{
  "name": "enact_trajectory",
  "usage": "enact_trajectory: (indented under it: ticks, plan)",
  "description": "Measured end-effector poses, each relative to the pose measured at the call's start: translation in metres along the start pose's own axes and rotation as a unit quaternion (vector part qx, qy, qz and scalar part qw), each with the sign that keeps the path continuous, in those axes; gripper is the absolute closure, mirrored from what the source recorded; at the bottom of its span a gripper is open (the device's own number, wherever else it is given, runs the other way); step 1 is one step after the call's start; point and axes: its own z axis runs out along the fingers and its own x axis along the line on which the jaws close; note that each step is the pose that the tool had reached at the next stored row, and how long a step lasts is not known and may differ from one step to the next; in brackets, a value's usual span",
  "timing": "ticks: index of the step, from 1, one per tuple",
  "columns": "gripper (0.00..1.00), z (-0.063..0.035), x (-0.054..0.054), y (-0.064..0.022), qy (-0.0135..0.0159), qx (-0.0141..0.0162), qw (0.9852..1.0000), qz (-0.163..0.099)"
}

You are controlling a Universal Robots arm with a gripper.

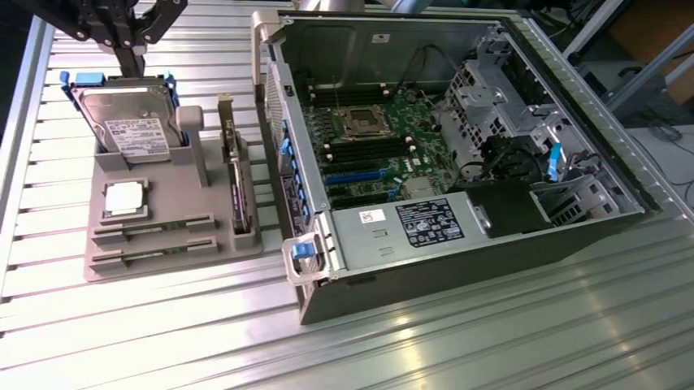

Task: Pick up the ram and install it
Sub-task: 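Reach for the ram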

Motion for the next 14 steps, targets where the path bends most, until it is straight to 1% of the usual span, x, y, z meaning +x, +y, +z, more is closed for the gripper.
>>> enact_trajectory:
  ticks: [2,7,10,14]
  plan:
    - [0.89,-0.0001,0.0,-0.0028,0.0,0.0,1.0,0.0]
    - [0.89,-0.0002,0.0,-0.0058,0.0,0.0,1.0,0.0]
    - [0.89,-0.0004,-0.001,-0.01,0.0,0.0,1.0,0.0]
    - [0.89,-0.0005,-0.001,-0.0131,0.0,0.0,1.0,0.0]
